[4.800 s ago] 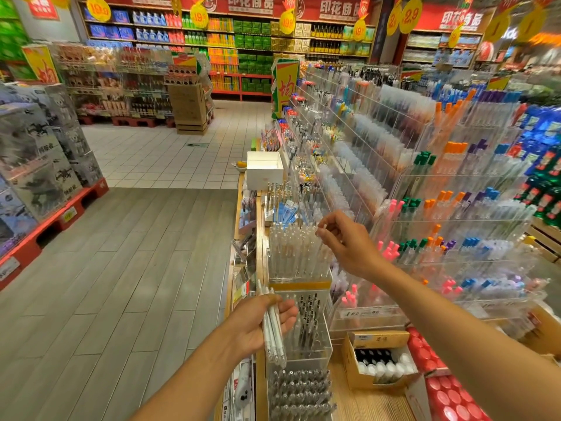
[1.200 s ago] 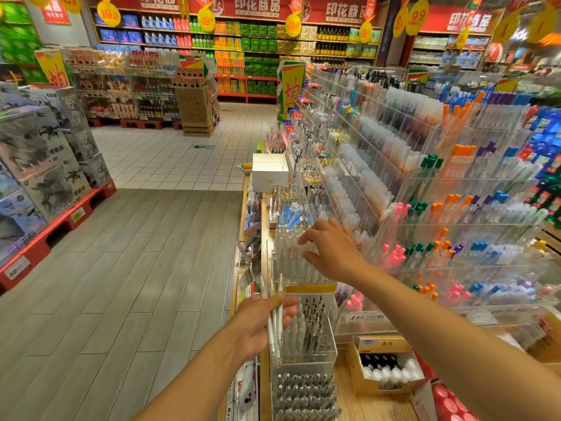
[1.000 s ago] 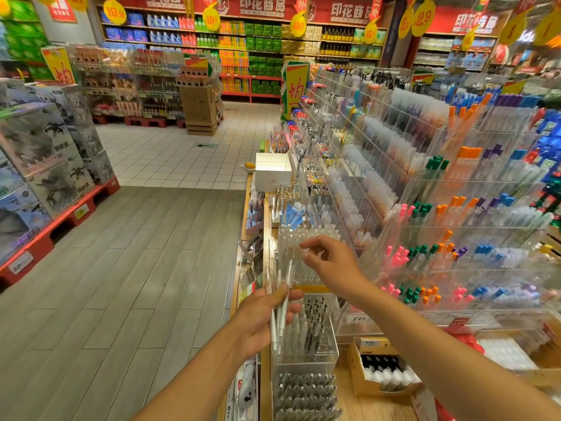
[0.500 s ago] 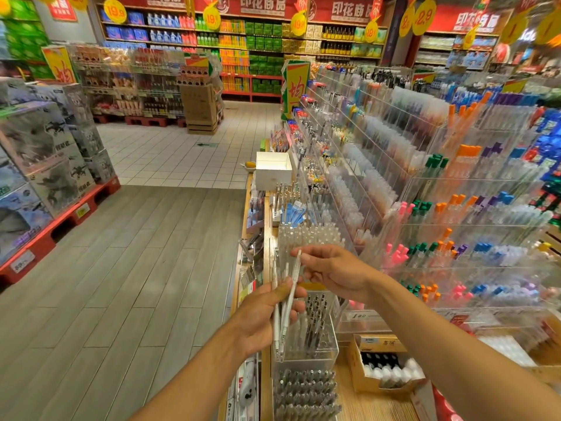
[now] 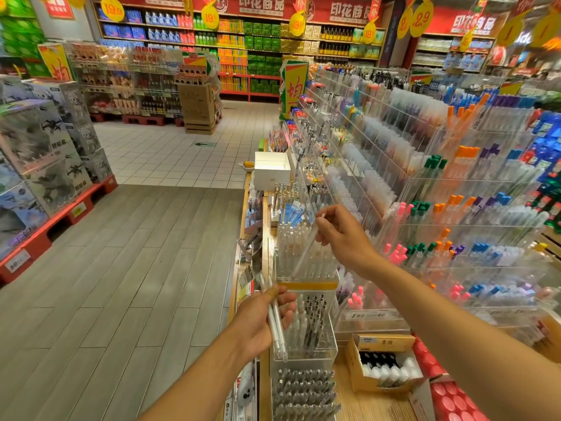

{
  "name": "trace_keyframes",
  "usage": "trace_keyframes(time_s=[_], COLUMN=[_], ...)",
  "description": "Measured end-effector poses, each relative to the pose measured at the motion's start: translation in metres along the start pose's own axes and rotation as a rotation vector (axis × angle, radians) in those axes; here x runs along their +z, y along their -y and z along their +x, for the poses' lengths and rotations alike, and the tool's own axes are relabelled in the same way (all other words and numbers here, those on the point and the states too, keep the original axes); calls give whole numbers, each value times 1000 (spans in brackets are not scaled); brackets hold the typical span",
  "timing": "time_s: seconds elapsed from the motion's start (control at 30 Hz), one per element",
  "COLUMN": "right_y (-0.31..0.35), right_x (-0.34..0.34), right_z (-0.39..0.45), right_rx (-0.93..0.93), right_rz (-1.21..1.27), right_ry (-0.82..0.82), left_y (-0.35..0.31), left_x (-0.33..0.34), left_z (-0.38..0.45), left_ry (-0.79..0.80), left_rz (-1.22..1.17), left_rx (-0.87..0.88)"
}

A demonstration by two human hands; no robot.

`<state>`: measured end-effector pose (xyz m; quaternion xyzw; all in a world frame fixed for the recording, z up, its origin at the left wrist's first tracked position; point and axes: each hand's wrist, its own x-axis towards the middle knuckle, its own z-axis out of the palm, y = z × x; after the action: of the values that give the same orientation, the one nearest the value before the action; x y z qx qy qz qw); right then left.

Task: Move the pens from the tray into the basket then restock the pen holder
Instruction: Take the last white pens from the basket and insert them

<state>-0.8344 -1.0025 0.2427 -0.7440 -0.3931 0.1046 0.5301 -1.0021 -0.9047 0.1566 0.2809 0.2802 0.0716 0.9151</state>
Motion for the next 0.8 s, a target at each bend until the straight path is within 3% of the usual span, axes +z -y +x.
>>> trace_keyframes(time_s=[0.2,0.5,0.8], right_y=[2,-16,-22], right_x=[10,21,26], right_z=[8,12,13], right_rx=[-157,-294,-306], right_rz=[-379,-625,-817], right_ry=[54,114,143], left_y=[-1,-5,-4], left_x=[0,-4,-5], left_z=[2,-1,-2], left_ry=[-70,-118,-122], left_rz=[45,70,99], left_rx=[-26,-20,0])
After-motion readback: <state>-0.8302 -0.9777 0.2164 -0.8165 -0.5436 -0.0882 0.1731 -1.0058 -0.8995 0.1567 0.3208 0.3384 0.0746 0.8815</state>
